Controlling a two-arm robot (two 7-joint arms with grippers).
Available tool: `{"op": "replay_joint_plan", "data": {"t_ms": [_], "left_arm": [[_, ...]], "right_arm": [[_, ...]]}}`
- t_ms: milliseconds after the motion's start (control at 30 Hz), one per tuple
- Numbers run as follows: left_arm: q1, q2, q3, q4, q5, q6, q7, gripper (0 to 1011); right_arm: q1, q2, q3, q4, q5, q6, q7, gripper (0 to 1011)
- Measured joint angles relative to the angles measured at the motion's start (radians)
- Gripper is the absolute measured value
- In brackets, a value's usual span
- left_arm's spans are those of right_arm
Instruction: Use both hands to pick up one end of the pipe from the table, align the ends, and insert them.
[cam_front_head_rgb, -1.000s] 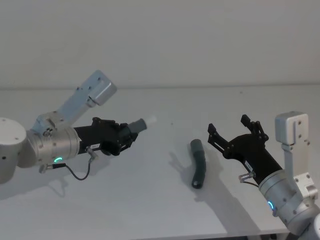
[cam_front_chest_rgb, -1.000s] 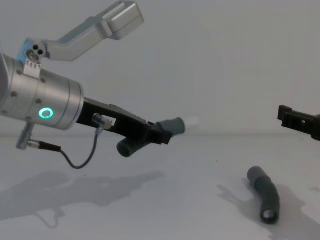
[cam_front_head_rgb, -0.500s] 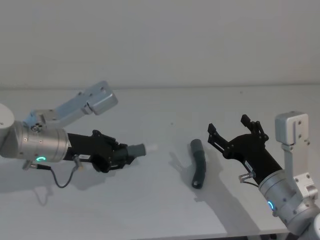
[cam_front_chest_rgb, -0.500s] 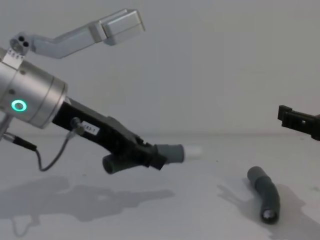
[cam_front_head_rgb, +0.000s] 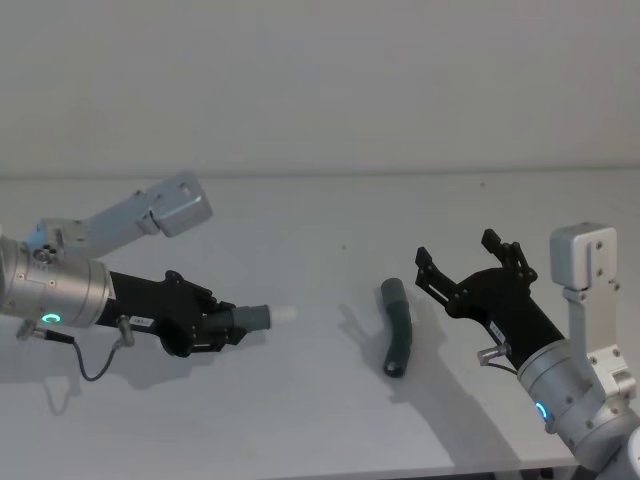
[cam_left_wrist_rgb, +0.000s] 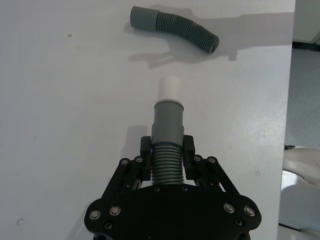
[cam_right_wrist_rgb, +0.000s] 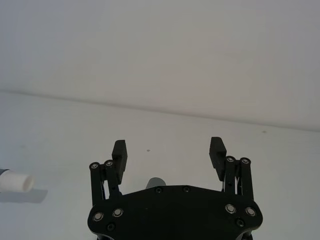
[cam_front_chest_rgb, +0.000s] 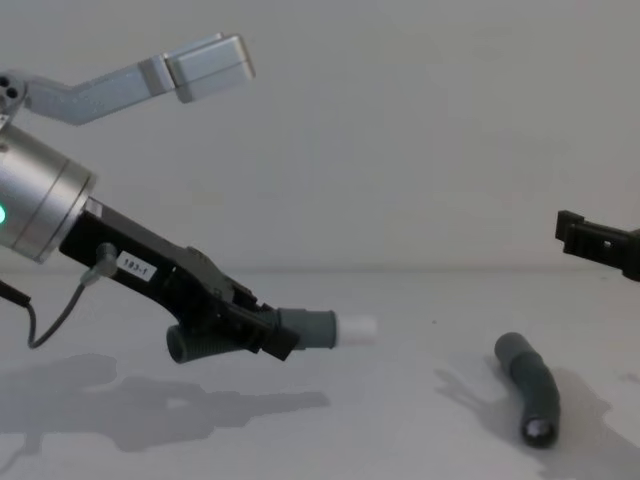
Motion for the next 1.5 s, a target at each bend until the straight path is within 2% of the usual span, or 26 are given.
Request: {"op": "replay_joint_plan", "data": {"t_ms": [700,1100,1300,1500], "left_arm": [[0.001,-0.004,-0.009,0.072,-0.056,-0.113,-0.033,327],[-0.013,-0.006,0.002,0.097,-0.070,-0.145,-0.059,327],[-0.016,-0.006,0.005,0.103,-0.074,-0.154,-0.065,327],[-0.019,-0.006,0.007,0.106,-0.076,-0.159,-0.069,327]], "right_arm": [[0.000,0.000,0.000,0.000,0.000,0.000,0.000,1002],[0.000,-0.001,0.000,-0.001,0.000,0.002,0.000,1002],[0.001,-0.005,-0.001,-0.012,0.001,0.041,0.000,1002],[0.007,-0.006,-0.008,-0.031,0.003,0.120,-0.005,1002]]}}
